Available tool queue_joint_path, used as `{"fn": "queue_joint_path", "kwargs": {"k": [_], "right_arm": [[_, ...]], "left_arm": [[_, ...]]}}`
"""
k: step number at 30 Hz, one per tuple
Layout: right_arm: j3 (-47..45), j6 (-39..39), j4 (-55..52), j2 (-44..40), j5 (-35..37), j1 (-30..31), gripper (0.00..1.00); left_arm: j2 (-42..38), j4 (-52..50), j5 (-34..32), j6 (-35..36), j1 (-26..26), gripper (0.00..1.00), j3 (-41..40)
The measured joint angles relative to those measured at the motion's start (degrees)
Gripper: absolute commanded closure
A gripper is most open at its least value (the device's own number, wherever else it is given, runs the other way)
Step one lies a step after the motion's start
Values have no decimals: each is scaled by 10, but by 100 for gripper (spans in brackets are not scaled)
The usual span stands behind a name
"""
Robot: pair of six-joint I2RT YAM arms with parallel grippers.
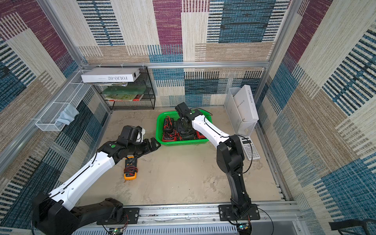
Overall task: Put the multimeter into the basket
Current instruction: Place the multimeter in the basket.
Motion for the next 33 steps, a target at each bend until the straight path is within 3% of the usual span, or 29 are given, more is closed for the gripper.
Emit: {"fn": "queue_joint_path", "kwargs": {"k": [17,33], "right_arm": [[71,7,-13,64,-25,-9,3],[37,12,-9,-3,-33,1,1]], "left_arm": [[-21,-31,-5,14,26,0,2],[-71,-84,-95,7,40,0,-25]]}}
